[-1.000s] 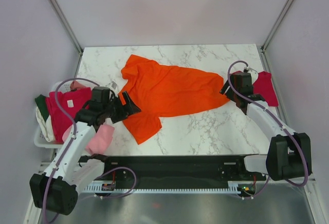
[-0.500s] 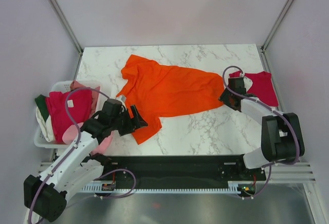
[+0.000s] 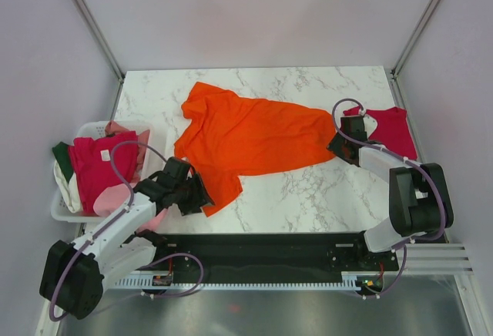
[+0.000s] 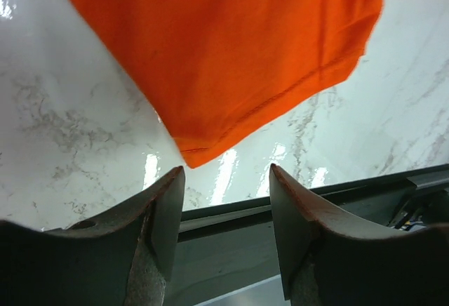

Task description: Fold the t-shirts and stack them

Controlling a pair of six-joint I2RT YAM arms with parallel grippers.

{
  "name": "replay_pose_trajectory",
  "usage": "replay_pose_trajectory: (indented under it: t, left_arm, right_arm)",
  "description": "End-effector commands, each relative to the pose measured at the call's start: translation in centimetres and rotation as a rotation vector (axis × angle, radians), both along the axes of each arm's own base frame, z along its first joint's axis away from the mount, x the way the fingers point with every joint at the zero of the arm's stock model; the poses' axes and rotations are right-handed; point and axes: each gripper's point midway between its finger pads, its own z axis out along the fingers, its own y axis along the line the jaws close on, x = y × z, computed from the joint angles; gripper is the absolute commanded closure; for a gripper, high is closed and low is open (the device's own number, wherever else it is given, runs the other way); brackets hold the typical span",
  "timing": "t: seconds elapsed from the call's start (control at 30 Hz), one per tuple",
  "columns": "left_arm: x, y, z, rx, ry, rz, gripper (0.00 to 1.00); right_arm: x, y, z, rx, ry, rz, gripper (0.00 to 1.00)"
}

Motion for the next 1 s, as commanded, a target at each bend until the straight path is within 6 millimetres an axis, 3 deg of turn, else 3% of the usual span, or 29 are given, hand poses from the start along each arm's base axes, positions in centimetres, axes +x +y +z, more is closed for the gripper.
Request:
replay_pose_trajectory:
  t: [0.0,0.2,0.4,0.6,0.63,0.67,0.83,0.97]
  left_arm:
    - [-0.2,0.6,-1.2,0.027,0.028,0.064,0.41]
    - [-0.4,0.2,-2.2,0.007,0.046,0.065,0.39]
    - [0.5,-0.4,-3.3,0.008,0.058,0.053,0.44]
    - [1.2,-0.9,-3.4,-0.006,0.050,0.051,0.76]
    - [1.3,-0.9,-3.4,-0.007,0.046,0.050,0.88]
    - [1.5,-1.1,-3.1,-0.010,0.036,0.042,0.97]
    - [2.5,-1.6,-0.2,-0.033,-0.002,0.029,0.98]
    - [4.5,-1.9,4.5,-0.079,-0.074,0.001,0.98]
  right_arm:
    - [1.2,-0.4,1.6,-0.008,-0.074,-0.027,0.41]
    - [1.4,0.0,1.8,0.009,-0.087,-0.014,0.41]
    - [1.2,-0.2,2.1,0.007,-0.098,-0.017,0.41]
    - [1.0,-0.4,2.2,-0.003,-0.103,-0.022,0.40]
    - [1.0,-0.3,2.2,-0.003,-0.103,-0.019,0.40]
    - [1.0,-0.3,2.2,-0.001,-0.103,-0.017,0.40]
    - [0.8,-0.4,2.1,-0.010,-0.096,-0.018,0.36]
    - [0.8,-0.4,2.1,-0.010,-0.094,-0.010,0.27]
